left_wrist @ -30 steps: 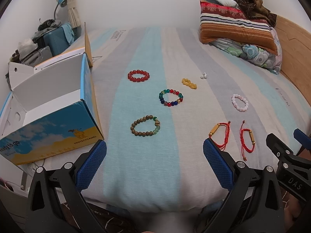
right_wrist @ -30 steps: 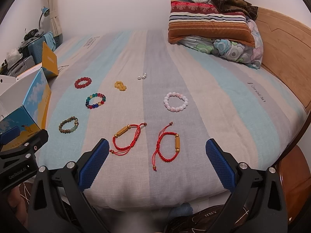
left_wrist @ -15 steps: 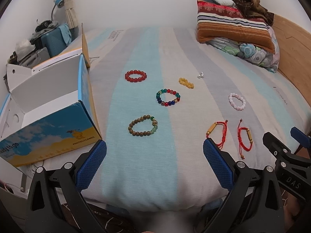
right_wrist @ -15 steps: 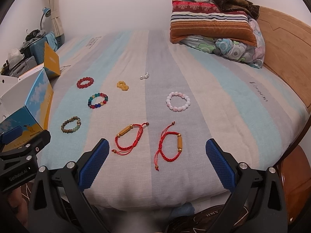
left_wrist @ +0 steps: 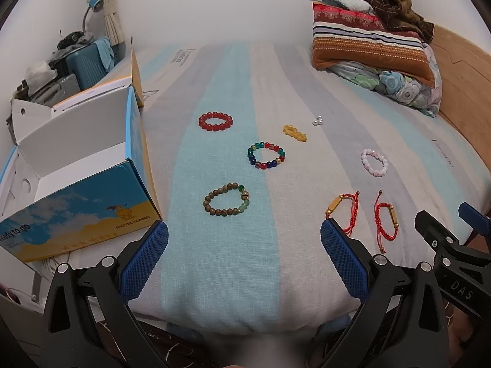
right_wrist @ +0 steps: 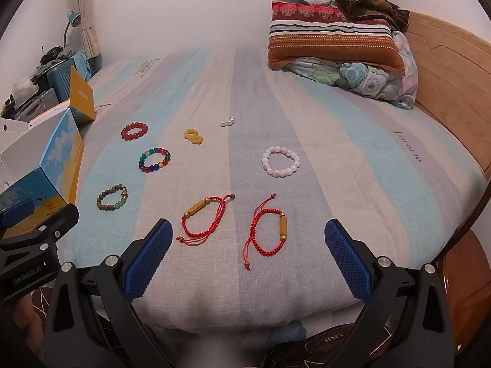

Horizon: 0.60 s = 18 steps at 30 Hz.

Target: Organize jewelry

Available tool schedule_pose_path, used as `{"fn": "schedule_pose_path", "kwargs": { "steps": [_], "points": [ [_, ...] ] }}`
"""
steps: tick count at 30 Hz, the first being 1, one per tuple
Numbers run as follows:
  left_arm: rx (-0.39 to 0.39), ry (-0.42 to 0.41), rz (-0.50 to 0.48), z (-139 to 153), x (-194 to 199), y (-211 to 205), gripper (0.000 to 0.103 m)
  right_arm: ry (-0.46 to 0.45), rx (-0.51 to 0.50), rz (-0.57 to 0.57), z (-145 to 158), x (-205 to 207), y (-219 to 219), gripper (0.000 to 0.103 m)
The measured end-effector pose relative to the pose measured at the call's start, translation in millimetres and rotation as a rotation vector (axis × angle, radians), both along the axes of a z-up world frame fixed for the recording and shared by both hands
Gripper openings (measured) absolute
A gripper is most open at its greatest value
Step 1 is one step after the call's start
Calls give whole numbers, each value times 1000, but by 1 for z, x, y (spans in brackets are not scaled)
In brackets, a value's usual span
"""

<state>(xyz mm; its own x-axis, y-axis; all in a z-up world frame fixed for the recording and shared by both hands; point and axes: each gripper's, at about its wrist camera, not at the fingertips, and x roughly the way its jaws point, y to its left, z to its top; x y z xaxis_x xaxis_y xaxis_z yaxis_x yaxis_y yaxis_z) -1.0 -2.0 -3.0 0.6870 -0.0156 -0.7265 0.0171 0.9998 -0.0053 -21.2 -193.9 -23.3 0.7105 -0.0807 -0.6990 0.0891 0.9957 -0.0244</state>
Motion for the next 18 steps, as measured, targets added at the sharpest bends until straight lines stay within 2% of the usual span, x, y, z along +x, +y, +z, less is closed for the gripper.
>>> {"fn": "schedule_pose_path", "kwargs": {
  "steps": [10, 18],
  "points": [
    [13, 6, -2, 9, 7, -2, 97, -7, 0, -4, 13, 5, -2, 96],
    [-25, 70, -12, 12, 38, 2, 97, 30, -22, -20, 20, 25, -9, 96]
  ]
}}
